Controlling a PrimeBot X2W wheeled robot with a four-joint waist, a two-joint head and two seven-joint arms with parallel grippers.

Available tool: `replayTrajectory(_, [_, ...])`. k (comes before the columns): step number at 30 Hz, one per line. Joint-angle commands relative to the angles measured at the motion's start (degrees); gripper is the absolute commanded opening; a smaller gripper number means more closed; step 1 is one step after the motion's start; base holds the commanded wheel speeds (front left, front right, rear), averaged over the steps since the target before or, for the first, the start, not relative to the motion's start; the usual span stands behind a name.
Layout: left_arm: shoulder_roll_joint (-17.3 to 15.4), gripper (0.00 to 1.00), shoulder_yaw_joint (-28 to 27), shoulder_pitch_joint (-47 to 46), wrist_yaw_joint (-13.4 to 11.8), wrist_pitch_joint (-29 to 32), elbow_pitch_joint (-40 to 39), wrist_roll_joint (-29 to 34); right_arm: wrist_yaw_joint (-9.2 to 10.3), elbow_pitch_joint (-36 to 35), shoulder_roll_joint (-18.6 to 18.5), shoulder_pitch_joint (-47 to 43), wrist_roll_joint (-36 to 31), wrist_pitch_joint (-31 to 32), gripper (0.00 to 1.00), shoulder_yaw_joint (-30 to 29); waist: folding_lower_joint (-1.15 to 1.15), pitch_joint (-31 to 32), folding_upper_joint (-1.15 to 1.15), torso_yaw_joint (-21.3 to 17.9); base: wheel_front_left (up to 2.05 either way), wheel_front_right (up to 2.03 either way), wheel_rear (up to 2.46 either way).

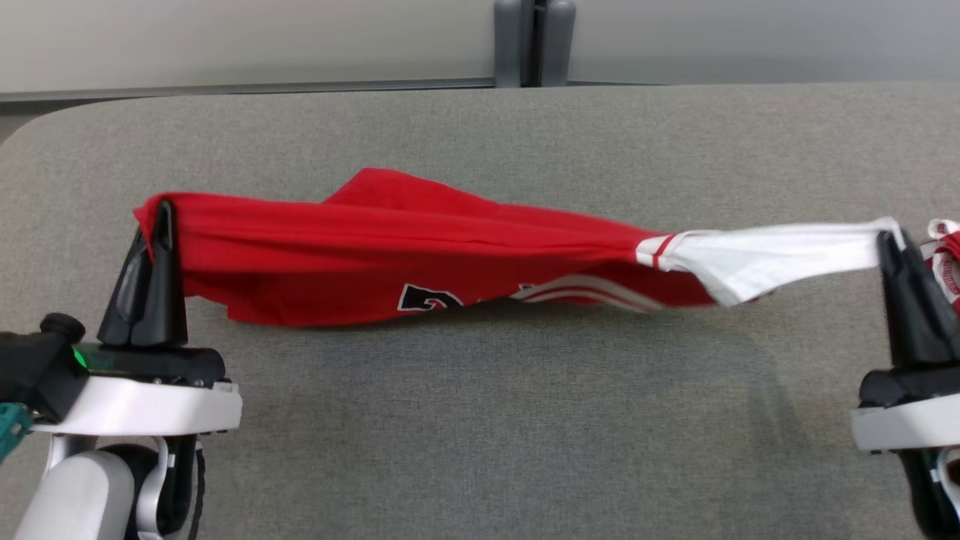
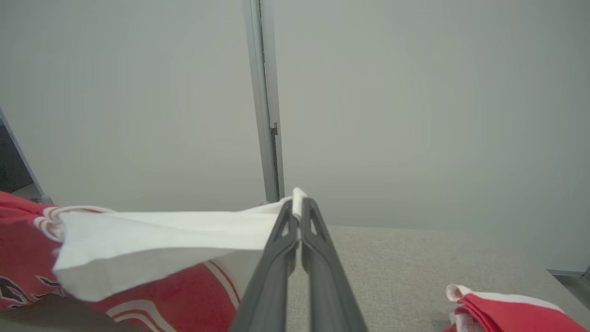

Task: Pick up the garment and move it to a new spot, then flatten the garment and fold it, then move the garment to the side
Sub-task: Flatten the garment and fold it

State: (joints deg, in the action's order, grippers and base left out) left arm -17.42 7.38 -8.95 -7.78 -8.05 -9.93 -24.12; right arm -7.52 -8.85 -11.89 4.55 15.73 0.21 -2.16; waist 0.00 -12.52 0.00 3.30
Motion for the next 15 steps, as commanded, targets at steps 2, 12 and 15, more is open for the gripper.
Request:
replayTrajectory(2, [-0.9, 0.00, -0.5, -1.4, -0.5, 0.7, -1.9, 0.3, 0.06, -2.9, -1.0, 1.4, -0.5, 0.5, 0.00, -0.8, 0.00, 1.7, 0.00, -1.3, 0.00, 0.00, 0.00])
replayTrajectory(12, [-4.7, 0.00, -1.8, -8.9, -1.0, 5.7, -9.7, 1.8, 0.06, -15.9, -4.2, 10.4, -2.7, 4.0, 0.00, -4.0, 0.00, 8.4, 0.00, -3.5, 0.00, 0.00, 0.00])
replayTrajectory(15, [-5.5, 0.00, -2.0, -10.2, -0.9, 6.8, -10.7, 1.9, 0.06, -16.9, -4.9, 12.3, -2.4, 4.8, 0.00, -4.5, 0.00, 10.3, 0.00, -3.8, 0.00, 0.00, 0.00])
